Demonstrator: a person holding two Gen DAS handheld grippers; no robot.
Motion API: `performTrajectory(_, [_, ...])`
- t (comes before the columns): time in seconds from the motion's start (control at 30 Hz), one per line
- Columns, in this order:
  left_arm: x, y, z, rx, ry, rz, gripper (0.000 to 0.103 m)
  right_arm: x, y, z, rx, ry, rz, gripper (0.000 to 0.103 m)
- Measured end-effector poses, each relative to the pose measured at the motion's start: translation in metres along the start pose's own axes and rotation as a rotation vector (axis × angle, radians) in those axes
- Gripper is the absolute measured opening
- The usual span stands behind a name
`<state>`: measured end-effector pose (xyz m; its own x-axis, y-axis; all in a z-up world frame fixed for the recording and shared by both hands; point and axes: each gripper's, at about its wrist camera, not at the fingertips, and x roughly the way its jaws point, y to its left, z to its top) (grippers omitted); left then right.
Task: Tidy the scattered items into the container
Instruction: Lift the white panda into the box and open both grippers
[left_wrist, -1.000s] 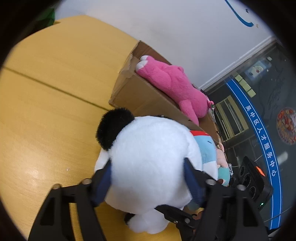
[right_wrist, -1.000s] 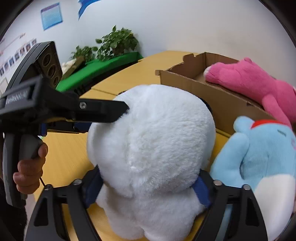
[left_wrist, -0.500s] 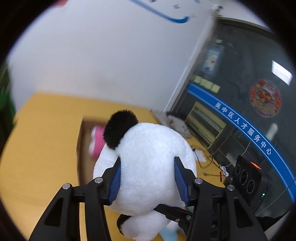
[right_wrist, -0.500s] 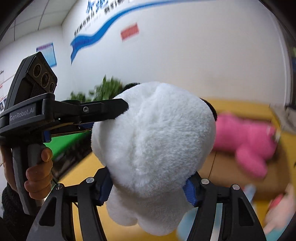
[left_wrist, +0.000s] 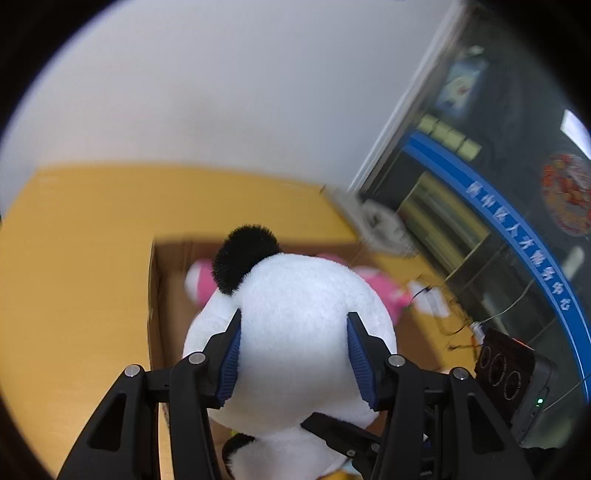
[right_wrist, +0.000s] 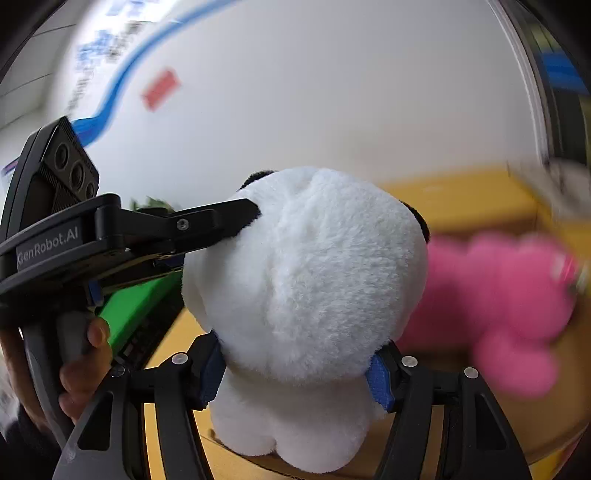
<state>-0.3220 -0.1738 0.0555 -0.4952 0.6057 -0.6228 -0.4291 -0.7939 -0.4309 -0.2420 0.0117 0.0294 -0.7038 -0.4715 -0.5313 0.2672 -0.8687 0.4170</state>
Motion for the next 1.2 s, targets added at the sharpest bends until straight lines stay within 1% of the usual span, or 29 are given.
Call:
performTrajectory(0.03, [0.013, 0.014, -0.009, -0.026, 0.027, -0.007, 0.05, 0.017, -0.006, -0.012, 0.027, 0.041, -0.013, 0.069])
performTrajectory(0.1, [0.027, 0.035, -0.026, -0.059, 0.05, -0.03, 0.05, 0.038, -0.013, -0.027, 0.042, 0.089, -0.041, 0.069])
performTrajectory(0.17, [0.031, 0.047, -0.036, -0.084, 0.045, -0.056, 0.05, 0.05, -0.012, -0.039, 0.028, 0.115, -0.074, 0.069])
performTrajectory(0.23, [0.031, 0.054, -0.043, -0.092, 0.044, -0.052, 0.051, 0.057, -0.005, -0.046, 0.007, 0.131, -0.106, 0.069])
performTrajectory(0.3, [0.032, 0.059, -0.047, -0.097, 0.055, -0.029, 0.053, 0.059, 0.003, -0.051, -0.01, 0.15, -0.132, 0.069])
performTrajectory(0.37, [0.029, 0.063, -0.051, -0.115, 0.057, -0.004, 0.059, 0.06, 0.008, -0.055, -0.027, 0.164, -0.148, 0.07])
performTrajectory(0.4, [0.027, 0.061, -0.051, -0.115, 0.056, 0.011, 0.061, 0.059, 0.011, -0.057, -0.04, 0.169, -0.155, 0.07])
performTrajectory(0.43, [0.024, 0.057, -0.051, -0.109, 0.053, 0.042, 0.067, 0.058, 0.012, -0.057, -0.047, 0.176, -0.159, 0.072])
performTrajectory(0.47, [0.023, 0.053, -0.049, -0.105, 0.047, 0.074, 0.072, 0.057, 0.011, -0.056, -0.045, 0.188, -0.157, 0.076])
performTrajectory(0.5, [0.018, 0.051, -0.048, -0.103, 0.036, 0.1, 0.072, 0.053, 0.008, -0.054, -0.032, 0.203, -0.147, 0.079])
performTrajectory(0.53, [0.01, 0.047, -0.047, -0.103, 0.021, 0.124, 0.072, 0.047, 0.006, -0.051, -0.017, 0.217, -0.132, 0.084])
performTrajectory(0.57, [0.0, 0.044, -0.047, -0.107, 0.003, 0.139, 0.07, 0.039, 0.004, -0.048, -0.011, 0.221, -0.121, 0.088])
performTrajectory(0.6, [-0.013, 0.038, -0.048, -0.116, -0.027, 0.146, 0.07, 0.026, 0.002, -0.044, -0.026, 0.205, -0.12, 0.092])
performTrajectory(0.63, [-0.029, 0.032, -0.049, -0.127, -0.066, 0.135, 0.071, 0.011, -0.003, -0.037, -0.046, 0.18, -0.131, 0.102])
performTrajectory(0.67, [-0.044, 0.026, -0.051, -0.135, -0.105, 0.117, 0.079, -0.007, -0.007, -0.032, -0.068, 0.149, -0.151, 0.103])
performTrajectory(0.7, [-0.059, 0.014, -0.055, -0.134, -0.143, 0.116, 0.083, -0.03, -0.012, -0.027, -0.093, 0.121, -0.182, 0.103])
performTrajectory(0.73, [-0.071, -0.001, -0.059, -0.118, -0.169, 0.141, 0.083, -0.046, -0.016, -0.024, -0.108, 0.107, -0.204, 0.103])
performTrajectory(0.77, [-0.079, -0.018, -0.064, -0.086, -0.183, 0.183, 0.083, -0.058, -0.022, -0.019, -0.125, 0.102, -0.225, 0.103])
performTrajectory(0.83, [-0.088, -0.055, -0.076, -0.001, -0.2, 0.296, 0.083, -0.09, -0.032, -0.019, -0.186, 0.09, -0.269, 0.103])
performTrajectory(0.87, [-0.09, -0.069, -0.082, 0.029, -0.206, 0.329, 0.083, -0.105, -0.038, -0.02, -0.206, 0.083, -0.298, 0.103])
performTrajectory(0.9, [-0.089, -0.083, -0.089, 0.054, -0.208, 0.345, 0.083, -0.111, -0.044, -0.017, -0.212, 0.079, -0.322, 0.103])
performTrajectory(0.93, [-0.087, -0.096, -0.095, 0.068, -0.207, 0.345, 0.083, -0.12, -0.05, -0.016, -0.209, 0.074, -0.336, 0.103])
performTrajectory(1.0, [-0.083, -0.113, -0.103, 0.065, -0.21, 0.333, 0.083, -0.136, -0.059, -0.015, -0.208, 0.058, -0.363, 0.103])
performTrajectory(1.07, [-0.076, -0.127, -0.11, 0.059, -0.212, 0.328, 0.083, -0.143, -0.067, -0.011, -0.214, 0.052, -0.383, 0.103])
performTrajectory(1.2, [-0.069, -0.145, -0.125, 0.043, -0.203, 0.323, 0.083, -0.147, -0.076, -0.015, -0.235, 0.055, -0.398, 0.103])
